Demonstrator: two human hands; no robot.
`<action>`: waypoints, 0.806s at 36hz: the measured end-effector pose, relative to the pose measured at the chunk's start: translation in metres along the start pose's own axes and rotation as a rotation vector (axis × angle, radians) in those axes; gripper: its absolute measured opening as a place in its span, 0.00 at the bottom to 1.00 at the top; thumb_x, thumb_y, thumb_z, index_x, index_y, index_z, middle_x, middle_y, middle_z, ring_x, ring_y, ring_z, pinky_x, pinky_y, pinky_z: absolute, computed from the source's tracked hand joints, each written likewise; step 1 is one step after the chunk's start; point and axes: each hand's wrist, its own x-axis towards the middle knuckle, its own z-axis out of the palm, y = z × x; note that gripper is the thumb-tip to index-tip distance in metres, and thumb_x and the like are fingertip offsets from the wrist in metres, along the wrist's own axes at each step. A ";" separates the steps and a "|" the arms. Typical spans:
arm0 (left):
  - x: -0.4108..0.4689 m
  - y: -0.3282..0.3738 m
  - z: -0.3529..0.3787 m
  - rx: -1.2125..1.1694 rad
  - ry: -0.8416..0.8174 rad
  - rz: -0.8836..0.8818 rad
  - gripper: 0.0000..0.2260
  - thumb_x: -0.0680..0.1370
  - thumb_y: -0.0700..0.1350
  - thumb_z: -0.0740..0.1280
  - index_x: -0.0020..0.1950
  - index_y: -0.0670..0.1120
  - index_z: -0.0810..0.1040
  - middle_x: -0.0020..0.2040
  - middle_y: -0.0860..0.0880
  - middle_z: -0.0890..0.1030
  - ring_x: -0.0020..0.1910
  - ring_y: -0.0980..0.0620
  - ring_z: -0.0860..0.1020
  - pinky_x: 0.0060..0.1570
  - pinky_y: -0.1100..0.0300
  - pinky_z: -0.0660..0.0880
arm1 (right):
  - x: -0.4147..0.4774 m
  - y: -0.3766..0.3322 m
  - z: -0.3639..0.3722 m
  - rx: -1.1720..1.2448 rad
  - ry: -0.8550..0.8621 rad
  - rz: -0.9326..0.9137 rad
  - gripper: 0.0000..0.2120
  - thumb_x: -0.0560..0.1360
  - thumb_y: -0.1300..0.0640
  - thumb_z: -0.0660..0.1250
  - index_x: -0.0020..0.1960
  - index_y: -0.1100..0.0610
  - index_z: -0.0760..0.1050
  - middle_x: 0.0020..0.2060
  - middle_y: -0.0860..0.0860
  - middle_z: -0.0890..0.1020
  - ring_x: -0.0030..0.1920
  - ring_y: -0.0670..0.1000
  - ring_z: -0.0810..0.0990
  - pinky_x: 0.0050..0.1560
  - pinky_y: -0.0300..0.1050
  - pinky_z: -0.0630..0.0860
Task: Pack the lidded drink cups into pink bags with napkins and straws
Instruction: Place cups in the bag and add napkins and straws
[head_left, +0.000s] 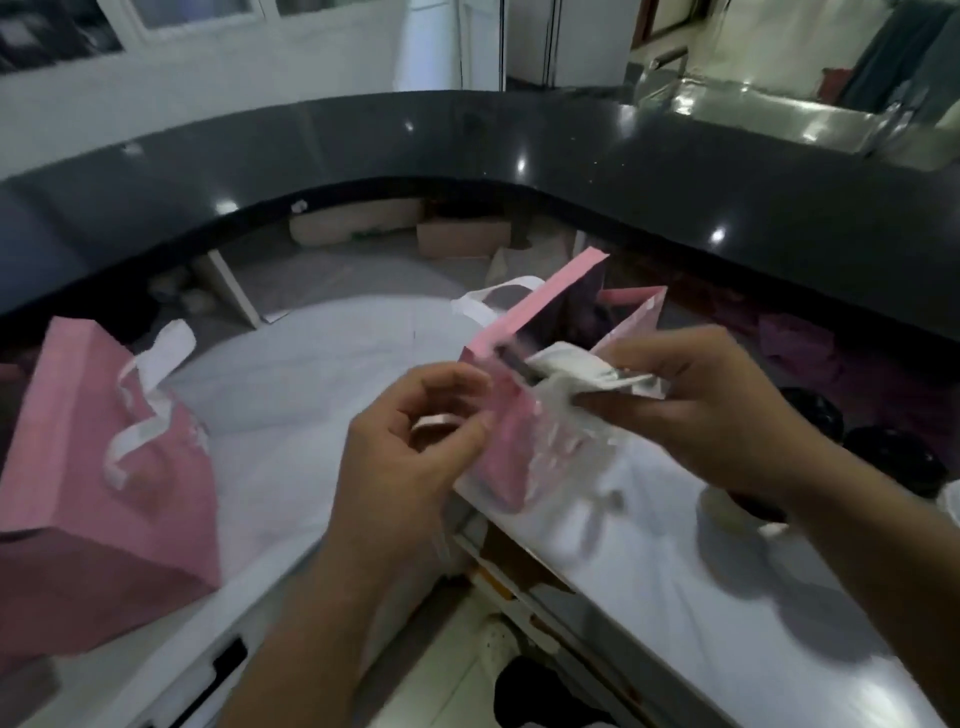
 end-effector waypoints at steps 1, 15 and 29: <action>0.016 0.002 -0.003 0.070 0.011 0.022 0.12 0.73 0.35 0.73 0.51 0.50 0.82 0.48 0.53 0.85 0.49 0.53 0.82 0.50 0.59 0.80 | 0.013 0.002 -0.009 0.050 0.033 -0.022 0.09 0.71 0.53 0.73 0.49 0.53 0.85 0.43 0.47 0.87 0.44 0.49 0.85 0.45 0.46 0.81; 0.188 -0.013 0.057 0.882 -0.474 -0.130 0.28 0.72 0.47 0.74 0.65 0.66 0.65 0.68 0.60 0.67 0.59 0.55 0.71 0.54 0.57 0.74 | 0.118 0.109 -0.073 0.334 -0.017 0.048 0.10 0.77 0.61 0.69 0.55 0.65 0.81 0.52 0.60 0.83 0.53 0.58 0.83 0.56 0.51 0.80; 0.234 -0.024 0.020 0.692 -0.445 -0.090 0.12 0.76 0.37 0.67 0.47 0.55 0.82 0.54 0.62 0.82 0.53 0.60 0.80 0.54 0.63 0.77 | 0.142 0.145 -0.091 0.073 -0.227 0.051 0.11 0.72 0.57 0.71 0.52 0.47 0.86 0.49 0.45 0.84 0.49 0.48 0.85 0.46 0.44 0.80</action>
